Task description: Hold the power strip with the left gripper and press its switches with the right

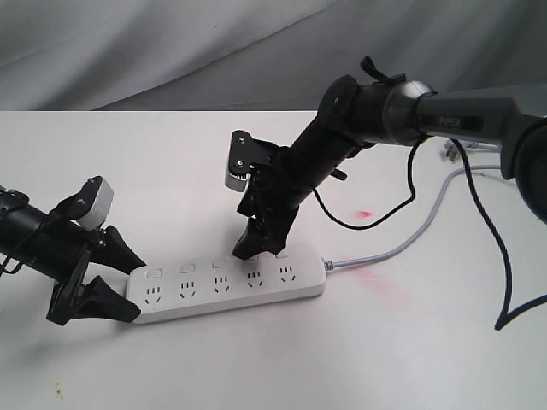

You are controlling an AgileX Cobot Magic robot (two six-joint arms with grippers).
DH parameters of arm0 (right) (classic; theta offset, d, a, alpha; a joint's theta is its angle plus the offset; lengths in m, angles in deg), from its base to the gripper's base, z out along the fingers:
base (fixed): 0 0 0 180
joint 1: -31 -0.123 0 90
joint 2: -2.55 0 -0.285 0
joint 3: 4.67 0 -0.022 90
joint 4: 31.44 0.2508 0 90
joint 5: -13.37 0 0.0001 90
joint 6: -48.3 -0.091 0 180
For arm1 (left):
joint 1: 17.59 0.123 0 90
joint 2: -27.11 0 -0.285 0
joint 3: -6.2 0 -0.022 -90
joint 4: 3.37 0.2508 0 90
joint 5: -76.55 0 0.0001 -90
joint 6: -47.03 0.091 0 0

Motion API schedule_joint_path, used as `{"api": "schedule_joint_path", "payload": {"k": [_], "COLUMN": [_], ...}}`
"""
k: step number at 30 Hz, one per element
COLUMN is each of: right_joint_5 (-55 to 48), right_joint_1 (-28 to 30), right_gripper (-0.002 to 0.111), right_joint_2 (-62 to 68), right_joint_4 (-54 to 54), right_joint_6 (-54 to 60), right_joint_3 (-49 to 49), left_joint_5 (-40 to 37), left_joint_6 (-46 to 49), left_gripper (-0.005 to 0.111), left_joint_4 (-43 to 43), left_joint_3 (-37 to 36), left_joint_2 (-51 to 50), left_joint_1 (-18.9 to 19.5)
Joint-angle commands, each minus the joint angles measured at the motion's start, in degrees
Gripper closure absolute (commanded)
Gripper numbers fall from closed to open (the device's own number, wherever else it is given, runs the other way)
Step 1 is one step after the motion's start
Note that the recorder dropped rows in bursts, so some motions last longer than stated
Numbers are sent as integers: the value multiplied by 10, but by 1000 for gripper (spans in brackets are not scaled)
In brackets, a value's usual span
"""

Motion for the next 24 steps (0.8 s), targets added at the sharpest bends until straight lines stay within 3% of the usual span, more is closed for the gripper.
{"api": "schedule_joint_path", "payload": {"k": [1,11,24], "right_joint_5": [16,44,-6], "right_joint_1": [-3,0,31], "right_gripper": [36,36,36], "right_joint_2": [12,11,11], "right_joint_4": [-32,-32,-29], "right_joint_6": [3,3,3], "right_joint_3": [14,39,39], "left_joint_5": [11,11,11], "left_joint_6": [-3,-3,-3], "left_gripper": [50,50,50], "left_joint_4": [-1,-1,-1], "left_joint_3": [0,0,0], "left_joint_2": [-3,-3,-3], "left_joint_1": [-4,-4,-4]}}
